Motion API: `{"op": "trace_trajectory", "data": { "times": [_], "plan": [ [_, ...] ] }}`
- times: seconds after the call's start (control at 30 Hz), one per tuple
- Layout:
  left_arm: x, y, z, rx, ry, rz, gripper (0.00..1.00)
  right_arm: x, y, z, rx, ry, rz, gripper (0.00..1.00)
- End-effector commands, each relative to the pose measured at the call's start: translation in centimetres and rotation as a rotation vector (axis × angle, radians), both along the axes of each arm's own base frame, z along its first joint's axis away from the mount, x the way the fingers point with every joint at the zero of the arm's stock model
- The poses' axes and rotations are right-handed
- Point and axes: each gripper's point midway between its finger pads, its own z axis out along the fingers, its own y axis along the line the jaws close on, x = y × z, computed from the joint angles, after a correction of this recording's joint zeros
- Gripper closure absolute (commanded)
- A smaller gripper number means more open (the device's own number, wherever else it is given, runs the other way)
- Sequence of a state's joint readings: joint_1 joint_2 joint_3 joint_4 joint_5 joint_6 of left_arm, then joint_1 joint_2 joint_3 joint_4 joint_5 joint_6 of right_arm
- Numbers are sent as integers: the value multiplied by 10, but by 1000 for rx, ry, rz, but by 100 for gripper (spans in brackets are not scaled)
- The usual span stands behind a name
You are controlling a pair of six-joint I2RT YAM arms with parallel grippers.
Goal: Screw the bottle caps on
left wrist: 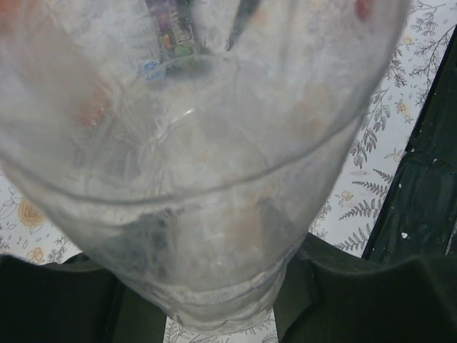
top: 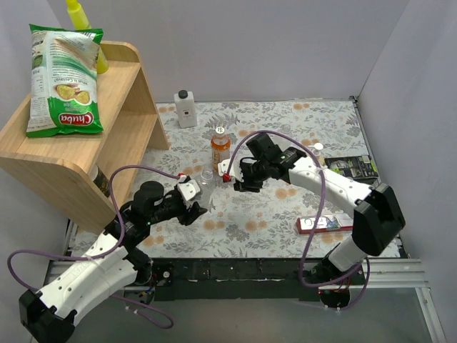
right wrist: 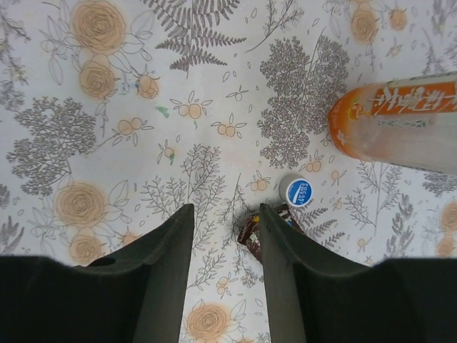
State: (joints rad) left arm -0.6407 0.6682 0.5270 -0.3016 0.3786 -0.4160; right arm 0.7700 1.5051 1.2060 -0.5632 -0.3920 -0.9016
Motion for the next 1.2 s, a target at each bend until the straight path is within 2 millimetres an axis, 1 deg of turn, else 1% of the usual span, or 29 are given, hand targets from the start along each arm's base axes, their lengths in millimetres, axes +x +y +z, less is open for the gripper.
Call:
{"op": "trace_trajectory", "data": {
  "times": [0.0, 0.03, 0.07, 0.13, 0.17, 0.27, 0.33, 0.37, 0.4, 0.53, 0.6, 0.73, 0.8, 0.9, 1.07, 1.17],
  "plan": [
    [-3, 12, 18, 6, -31, 37, 100, 39, 7, -20, -12, -8, -28, 52],
    [-2, 13, 18, 8, -32, 44, 100, 51, 6, -18, -2, -4, -60, 52],
    [-2, 14, 17, 10, -32, 49, 100, 57, 6, -29, -14, 23, -80, 49],
    [0, 16, 17, 17, -35, 57, 100, 69, 3, -38, -16, 63, -146, 46],
    [0, 16, 16, 23, -38, 56, 100, 76, 4, -46, -29, 78, -166, 43],
    [0, 16, 15, 28, -34, 54, 100, 95, 3, -58, -29, 109, -226, 39],
    [0, 16, 13, 33, -28, 52, 100, 104, 3, -61, -23, 126, -252, 38],
    [1, 16, 13, 34, -27, 53, 100, 106, 4, -68, -27, 143, -259, 37],
    [1, 15, 12, 36, -23, 52, 100, 111, 7, -66, -10, 141, -262, 37],
    [3, 14, 10, 41, -14, 54, 100, 111, 16, -75, 28, 176, -239, 36],
    [3, 14, 9, 45, -10, 53, 100, 110, 18, -82, 25, 200, -235, 35],
    [4, 14, 7, 49, -3, 55, 100, 107, 18, -94, 16, 227, -236, 35],
    [6, 13, 6, 50, -1, 59, 100, 110, 19, -95, 24, 209, -239, 36],
    [7, 13, 5, 48, 2, 61, 100, 114, 17, -99, 26, 189, -256, 39],
    [10, 12, 4, 47, 4, 69, 100, 117, 16, -105, 15, 193, -268, 50],
    [11, 12, 2, 49, 8, 69, 100, 116, 15, -111, -3, 204, -271, 52]
  ]
}}
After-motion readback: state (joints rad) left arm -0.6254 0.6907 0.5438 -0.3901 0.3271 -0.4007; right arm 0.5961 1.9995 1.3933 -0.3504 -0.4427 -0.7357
